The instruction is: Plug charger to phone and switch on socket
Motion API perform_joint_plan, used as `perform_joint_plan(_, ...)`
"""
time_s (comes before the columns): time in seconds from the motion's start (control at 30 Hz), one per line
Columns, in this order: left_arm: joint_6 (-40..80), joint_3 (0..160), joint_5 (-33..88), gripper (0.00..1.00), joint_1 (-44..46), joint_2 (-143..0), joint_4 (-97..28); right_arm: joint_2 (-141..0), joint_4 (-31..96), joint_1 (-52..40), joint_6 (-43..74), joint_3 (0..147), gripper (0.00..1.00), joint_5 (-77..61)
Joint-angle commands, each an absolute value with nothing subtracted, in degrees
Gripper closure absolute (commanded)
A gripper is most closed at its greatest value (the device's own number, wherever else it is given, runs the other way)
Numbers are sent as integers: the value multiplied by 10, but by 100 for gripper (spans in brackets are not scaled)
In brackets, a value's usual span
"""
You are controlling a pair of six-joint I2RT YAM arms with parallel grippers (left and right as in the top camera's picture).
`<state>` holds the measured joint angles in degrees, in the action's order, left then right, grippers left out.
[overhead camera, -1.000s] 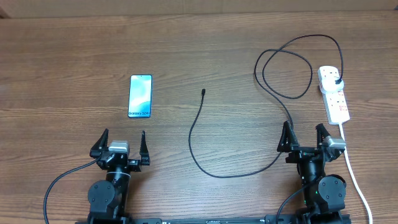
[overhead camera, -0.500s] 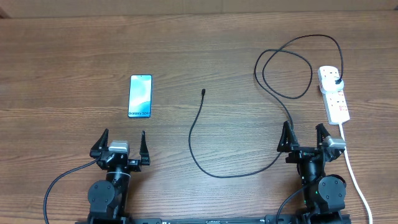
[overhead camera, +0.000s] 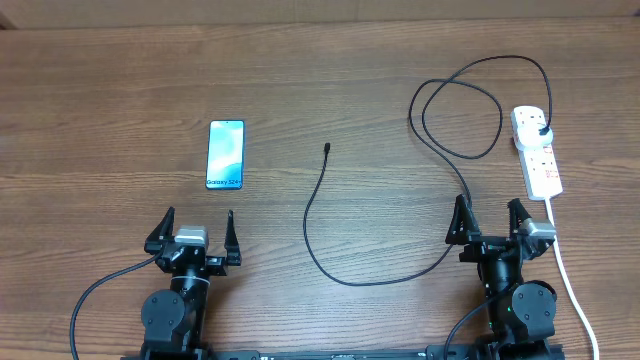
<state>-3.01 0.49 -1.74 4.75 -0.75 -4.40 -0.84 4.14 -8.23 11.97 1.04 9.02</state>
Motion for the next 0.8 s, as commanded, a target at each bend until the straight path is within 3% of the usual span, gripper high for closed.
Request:
perform_joint_plan(0.0,-37,3,-10,0,44,-2,-43,-2,38,-80,118,5,0,95)
perform_joint_plan(0.77,-37,3,22,1,44,-2,-41,-2,38,-80,118,5,0,95)
